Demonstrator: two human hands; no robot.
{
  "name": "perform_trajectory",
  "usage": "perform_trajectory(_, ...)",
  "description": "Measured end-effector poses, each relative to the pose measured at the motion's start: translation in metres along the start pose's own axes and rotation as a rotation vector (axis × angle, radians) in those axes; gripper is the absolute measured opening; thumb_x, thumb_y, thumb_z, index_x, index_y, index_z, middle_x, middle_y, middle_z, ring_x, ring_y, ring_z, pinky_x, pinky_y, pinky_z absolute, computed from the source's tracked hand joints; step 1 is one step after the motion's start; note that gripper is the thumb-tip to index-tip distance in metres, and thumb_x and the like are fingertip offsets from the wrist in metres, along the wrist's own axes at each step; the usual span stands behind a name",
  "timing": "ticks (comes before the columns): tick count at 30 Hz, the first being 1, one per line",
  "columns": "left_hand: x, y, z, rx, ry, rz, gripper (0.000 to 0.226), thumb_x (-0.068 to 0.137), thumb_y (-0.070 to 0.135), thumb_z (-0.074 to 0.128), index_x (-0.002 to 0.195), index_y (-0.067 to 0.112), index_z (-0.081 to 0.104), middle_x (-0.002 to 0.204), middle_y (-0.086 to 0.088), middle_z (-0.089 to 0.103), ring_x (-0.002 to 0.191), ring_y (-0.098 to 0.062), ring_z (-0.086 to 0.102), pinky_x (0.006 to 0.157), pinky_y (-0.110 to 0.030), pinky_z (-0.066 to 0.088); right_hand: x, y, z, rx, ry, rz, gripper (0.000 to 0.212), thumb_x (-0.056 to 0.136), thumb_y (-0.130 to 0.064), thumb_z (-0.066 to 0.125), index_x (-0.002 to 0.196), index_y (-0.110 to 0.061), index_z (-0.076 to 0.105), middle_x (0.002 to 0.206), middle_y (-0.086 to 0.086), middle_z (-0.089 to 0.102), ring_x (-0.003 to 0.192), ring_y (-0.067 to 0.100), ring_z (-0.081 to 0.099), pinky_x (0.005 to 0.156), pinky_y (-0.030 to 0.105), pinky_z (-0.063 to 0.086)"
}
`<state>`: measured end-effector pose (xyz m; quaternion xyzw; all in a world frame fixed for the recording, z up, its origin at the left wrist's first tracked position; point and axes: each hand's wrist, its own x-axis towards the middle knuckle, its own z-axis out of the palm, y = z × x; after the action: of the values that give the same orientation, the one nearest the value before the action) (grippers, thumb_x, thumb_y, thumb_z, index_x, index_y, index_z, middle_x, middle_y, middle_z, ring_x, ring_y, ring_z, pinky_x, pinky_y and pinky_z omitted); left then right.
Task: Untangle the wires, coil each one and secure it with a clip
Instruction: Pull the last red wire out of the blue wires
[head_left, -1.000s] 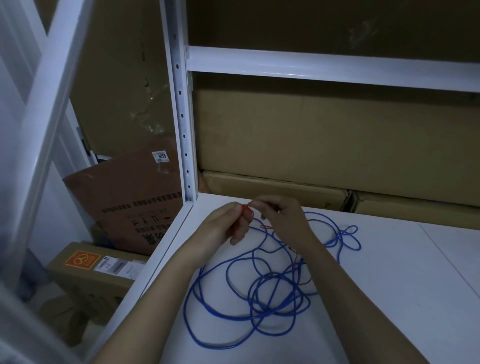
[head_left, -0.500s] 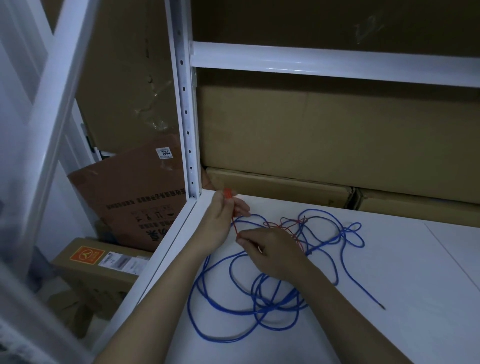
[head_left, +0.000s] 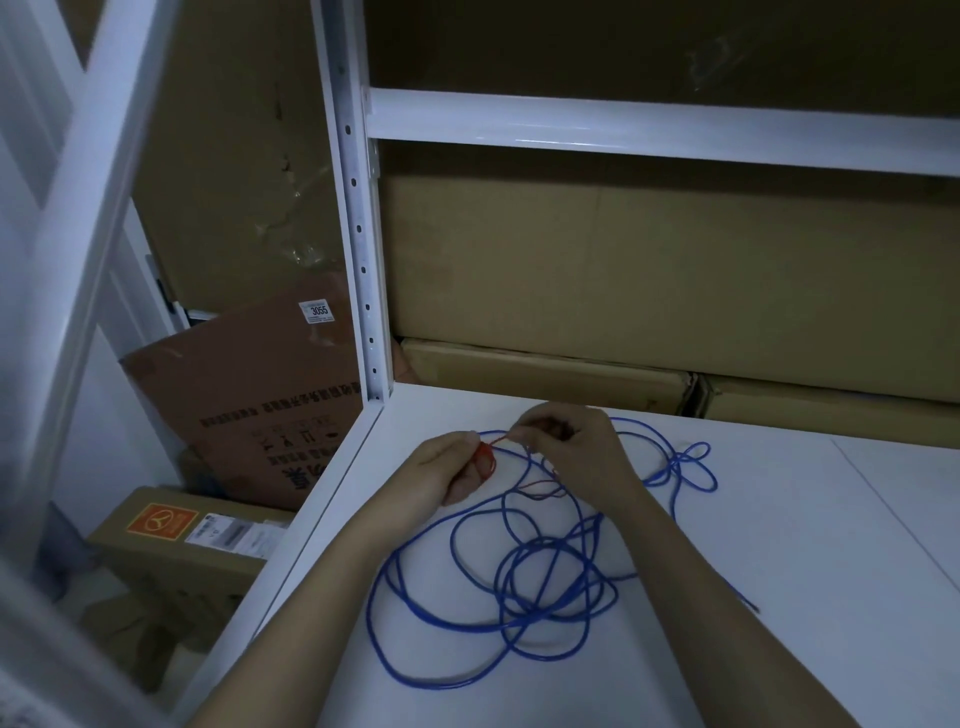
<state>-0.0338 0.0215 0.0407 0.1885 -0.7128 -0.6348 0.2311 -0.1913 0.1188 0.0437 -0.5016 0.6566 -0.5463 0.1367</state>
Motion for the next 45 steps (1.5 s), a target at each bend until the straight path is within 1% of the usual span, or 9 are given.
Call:
perform_trajectory(4,-0.003,0.006,-0.003,-0.274,0.003,0.068,0.048,0.104,0.014,0.027,0.063,0.011,0.052,0.052,-0.002,0.042,0.050,-0.012,0.036,0.057,-0.021,0.033,-0.006,0.015,0.008,-0.038,-0.033,0.074,0.014,0.093,-0.015,0.060,0.087,-0.023,0.070,0.061,-0.005,0.064,0.059,0.009,0.057,0.063,0.021,0.048)
perform_trajectory(9,0.007,0.017,0.005,-0.536,0.096,0.111,0.030,0.103,0.009,0.027,0.094,0.002,0.054,0.070,-0.001,0.067,0.067,-0.012,0.065,0.071,-0.025,0.051,-0.018,0.016,0.035,-0.043,-0.206,0.137,0.021,0.098,-0.029,0.052,0.111,-0.031,0.068,0.058,-0.005,0.063,0.058,0.013,0.055,0.064,0.034,0.049)
perform_trajectory(11,0.014,0.016,0.006,-0.445,0.165,0.159,0.028,0.104,0.006,0.024,0.108,-0.004,0.050,0.087,-0.006,0.071,0.079,-0.011,0.069,0.076,-0.019,0.052,-0.023,0.012,0.039,-0.092,-0.281,0.114,0.025,0.099,-0.031,0.050,0.117,-0.026,0.067,0.061,-0.005,0.063,0.060,0.010,0.058,0.068,0.028,0.050)
perform_trajectory(14,0.019,0.009,0.006,-0.235,0.289,0.226,0.023,0.104,0.005,0.024,0.107,0.005,0.047,0.105,-0.007,0.066,0.093,-0.009,0.067,0.087,-0.017,0.049,-0.028,0.004,0.041,-0.235,-0.360,0.005,0.018,0.099,-0.034,0.049,0.094,-0.035,0.066,0.062,-0.007,0.061,0.060,0.006,0.059,0.066,0.024,0.049)
perform_trajectory(19,0.018,-0.006,-0.006,0.323,0.289,0.260,0.015,0.105,0.021,0.029,0.103,0.029,0.042,0.111,0.007,0.063,0.102,-0.010,0.062,0.087,-0.027,0.047,-0.029,-0.002,0.030,-0.159,-0.242,-0.013,0.019,0.095,-0.025,0.056,0.082,-0.031,0.068,0.057,-0.001,0.060,0.052,0.013,0.052,0.056,0.029,0.046)
perform_trajectory(27,0.005,0.001,-0.007,0.677,0.077,0.150,0.024,0.102,0.039,0.032,0.087,0.024,0.044,0.072,0.007,0.057,0.062,-0.003,0.050,0.065,-0.028,0.042,-0.006,-0.010,0.007,-0.314,-0.002,-0.181,0.007,0.090,-0.027,0.065,0.088,-0.023,0.071,0.074,-0.017,0.059,0.069,0.001,0.052,0.064,0.013,0.037)
perform_trajectory(35,0.000,0.019,-0.002,0.154,-0.068,0.075,0.036,0.103,0.025,0.038,0.074,0.010,0.054,0.051,0.010,0.043,0.049,-0.006,0.034,0.052,-0.016,0.029,0.008,-0.007,-0.001,-0.166,0.123,-0.148,0.018,0.087,-0.024,0.067,0.078,-0.040,0.066,0.083,-0.009,0.067,0.075,0.009,0.056,0.066,0.021,0.043)
perform_trajectory(39,0.002,0.031,0.001,-0.112,0.016,0.164,0.044,0.105,0.023,0.030,0.065,0.010,0.042,0.052,0.002,0.038,0.052,-0.012,0.031,0.054,-0.018,0.032,-0.002,-0.007,0.015,-0.013,0.099,-0.036,0.014,0.094,-0.019,0.059,0.088,-0.024,0.070,0.085,-0.015,0.066,0.077,-0.003,0.059,0.069,0.011,0.043)
perform_trajectory(45,0.015,0.034,0.005,-0.548,0.173,0.160,0.026,0.104,0.009,0.029,0.099,0.004,0.054,0.068,0.002,0.064,0.063,-0.010,0.061,0.066,-0.018,0.051,-0.020,0.001,0.042,-0.192,-0.135,0.029,0.028,0.101,-0.032,0.044,0.115,-0.022,0.066,0.062,-0.007,0.053,0.053,0.003,0.048,0.056,0.020,0.039)
